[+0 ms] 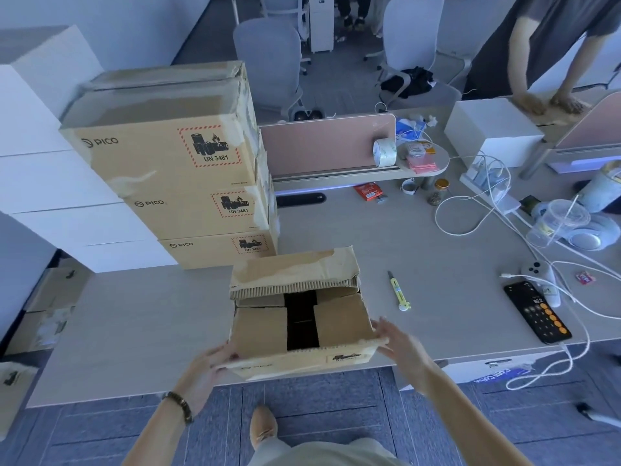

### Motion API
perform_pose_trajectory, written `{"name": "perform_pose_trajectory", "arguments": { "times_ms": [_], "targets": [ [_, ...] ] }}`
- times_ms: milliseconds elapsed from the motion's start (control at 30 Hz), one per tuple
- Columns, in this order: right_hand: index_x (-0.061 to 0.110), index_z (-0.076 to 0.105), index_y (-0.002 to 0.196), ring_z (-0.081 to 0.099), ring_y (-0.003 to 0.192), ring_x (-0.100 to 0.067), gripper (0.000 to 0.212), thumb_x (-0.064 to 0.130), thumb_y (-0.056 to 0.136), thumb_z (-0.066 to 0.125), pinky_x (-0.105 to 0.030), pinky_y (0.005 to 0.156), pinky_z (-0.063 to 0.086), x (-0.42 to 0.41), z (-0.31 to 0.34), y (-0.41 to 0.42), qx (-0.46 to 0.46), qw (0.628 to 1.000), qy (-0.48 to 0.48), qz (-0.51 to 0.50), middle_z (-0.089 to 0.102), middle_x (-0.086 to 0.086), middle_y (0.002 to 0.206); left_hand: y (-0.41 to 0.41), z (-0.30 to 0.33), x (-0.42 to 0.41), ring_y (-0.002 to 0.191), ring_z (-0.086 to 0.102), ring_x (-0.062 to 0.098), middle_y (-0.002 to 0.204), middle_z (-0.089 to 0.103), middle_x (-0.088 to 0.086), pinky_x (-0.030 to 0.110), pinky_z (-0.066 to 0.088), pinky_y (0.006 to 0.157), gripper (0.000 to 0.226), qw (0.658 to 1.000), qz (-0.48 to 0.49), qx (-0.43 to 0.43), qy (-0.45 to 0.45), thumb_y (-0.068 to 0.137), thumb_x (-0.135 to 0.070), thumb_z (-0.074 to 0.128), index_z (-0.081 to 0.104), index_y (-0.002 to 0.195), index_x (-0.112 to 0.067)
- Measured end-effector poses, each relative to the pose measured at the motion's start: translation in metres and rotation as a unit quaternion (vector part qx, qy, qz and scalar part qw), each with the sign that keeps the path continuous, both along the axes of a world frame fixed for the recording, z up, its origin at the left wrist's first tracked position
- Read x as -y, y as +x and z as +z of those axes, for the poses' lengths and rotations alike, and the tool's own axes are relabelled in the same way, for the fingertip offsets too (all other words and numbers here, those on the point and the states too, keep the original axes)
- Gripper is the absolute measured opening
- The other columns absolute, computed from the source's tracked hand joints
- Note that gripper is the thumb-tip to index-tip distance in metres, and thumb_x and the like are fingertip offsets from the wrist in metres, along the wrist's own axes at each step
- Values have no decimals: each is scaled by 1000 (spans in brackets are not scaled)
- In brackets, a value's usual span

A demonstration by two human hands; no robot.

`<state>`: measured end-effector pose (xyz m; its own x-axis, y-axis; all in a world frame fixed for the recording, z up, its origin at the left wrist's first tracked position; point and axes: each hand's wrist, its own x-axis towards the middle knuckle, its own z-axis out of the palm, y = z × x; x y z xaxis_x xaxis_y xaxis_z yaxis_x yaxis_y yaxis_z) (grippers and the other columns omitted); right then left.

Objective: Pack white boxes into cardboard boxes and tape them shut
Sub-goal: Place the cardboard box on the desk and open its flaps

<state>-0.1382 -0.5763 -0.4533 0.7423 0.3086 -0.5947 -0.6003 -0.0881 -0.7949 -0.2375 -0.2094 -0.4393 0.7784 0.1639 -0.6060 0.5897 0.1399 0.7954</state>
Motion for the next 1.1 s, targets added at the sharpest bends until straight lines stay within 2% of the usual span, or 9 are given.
{"name": "perform_pose_trajectory", "arguments": {
  "times_ms": [100,167,267,400,500,633,833,967,1100],
  "targets": [
    [22,73,115,63,117,-8,22,16,97,61,-31,106,47,7,0,2,63,993,-36,91,64,5,135,-3,0,-6,114,65,17,124,67,3,31,48,98,77,994,-112,-15,1,56,-43,90,65,124,-17],
    [31,56,140,48,135,-6,56,8,91,69,-19,93,51,12,-2,4,77,985,-52,144,33,9,159,-5,0,-7,122,59,12,136,58,-7,34,48,104,85,988,-156,-12,11,56,-37,93,58,134,-30],
    [46,30,153,28,150,-14,93,2,82,72,-27,107,43,14,-9,8,93,965,-122,215,10,14,163,-4,-6,0,138,26,6,147,29,-20,36,24,119,89,952,-259,-11,165,73,-25,88,38,145,-42],
    [67,30,137,39,141,-5,97,10,72,74,-30,103,45,7,-14,7,145,946,-184,225,44,17,150,0,-14,16,131,37,11,141,35,-4,26,31,111,91,926,-254,16,277,75,-9,83,33,147,-36],
    [67,36,126,52,122,0,87,15,73,80,-29,97,46,7,-12,7,176,931,-243,208,56,27,122,-3,-16,30,94,63,-3,132,39,0,5,43,83,80,926,-206,12,315,81,-2,76,40,143,-37],
    [66,49,120,63,106,5,78,31,58,82,-37,96,55,22,-21,3,165,935,-236,209,67,21,116,-18,-18,43,70,61,-13,125,48,-5,11,46,66,74,908,-189,5,374,84,-10,75,42,140,-45],
    [54,58,111,59,109,1,32,38,87,71,-30,98,49,39,-23,-3,167,922,-238,257,56,14,120,-40,-19,47,126,46,8,146,37,-7,25,37,108,85,903,-263,-13,339,79,-25,80,31,146,-45],
    [57,51,126,36,140,-14,43,43,90,68,-28,103,37,26,-31,1,238,883,-295,277,18,11,157,-33,-19,46,150,17,19,163,14,2,40,25,118,67,903,-236,11,359,92,-46,64,29,149,-45],
    [55,43,140,28,147,-25,57,38,90,65,-35,107,41,7,-37,12,265,878,-316,243,-4,9,165,-4,-27,45,150,23,24,165,-11,3,37,34,113,63,880,-209,24,425,96,-53,53,20,149,-50]
  ]
}}
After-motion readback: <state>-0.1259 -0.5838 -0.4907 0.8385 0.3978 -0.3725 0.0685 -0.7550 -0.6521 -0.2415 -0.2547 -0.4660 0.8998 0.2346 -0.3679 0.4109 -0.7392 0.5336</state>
